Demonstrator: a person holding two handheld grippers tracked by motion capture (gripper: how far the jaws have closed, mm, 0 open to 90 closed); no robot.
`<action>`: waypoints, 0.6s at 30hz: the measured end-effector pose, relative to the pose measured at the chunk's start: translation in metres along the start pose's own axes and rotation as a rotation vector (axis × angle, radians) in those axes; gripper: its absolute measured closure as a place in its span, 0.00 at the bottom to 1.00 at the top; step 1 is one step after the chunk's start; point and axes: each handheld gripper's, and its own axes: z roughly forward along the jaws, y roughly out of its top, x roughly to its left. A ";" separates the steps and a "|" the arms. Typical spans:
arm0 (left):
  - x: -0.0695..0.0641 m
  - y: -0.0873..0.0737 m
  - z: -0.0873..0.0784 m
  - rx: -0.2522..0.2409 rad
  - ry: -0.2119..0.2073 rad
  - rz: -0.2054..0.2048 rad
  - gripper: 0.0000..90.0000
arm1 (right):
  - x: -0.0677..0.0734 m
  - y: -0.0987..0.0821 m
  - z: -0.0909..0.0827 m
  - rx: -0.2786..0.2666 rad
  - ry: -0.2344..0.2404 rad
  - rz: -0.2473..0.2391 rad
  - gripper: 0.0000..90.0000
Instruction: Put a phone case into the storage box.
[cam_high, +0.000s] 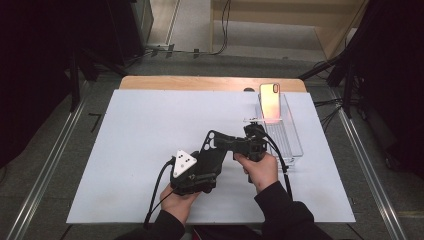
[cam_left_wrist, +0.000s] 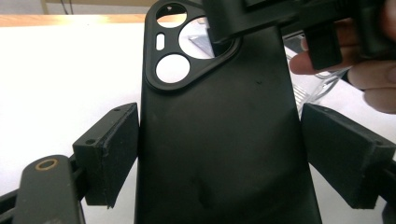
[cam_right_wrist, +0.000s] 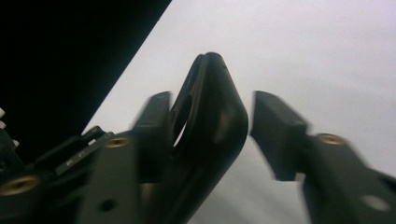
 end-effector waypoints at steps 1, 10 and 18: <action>0.000 0.000 0.000 0.000 -0.006 -0.006 0.16 | -0.001 0.000 0.000 -0.003 0.009 0.006 0.65; 0.000 -0.001 0.000 -0.002 -0.028 -0.017 0.16 | -0.004 0.004 -0.006 -0.001 0.106 0.078 0.80; -0.001 0.000 -0.001 -0.015 -0.043 -0.015 0.16 | -0.002 0.006 -0.010 0.005 0.149 0.086 0.83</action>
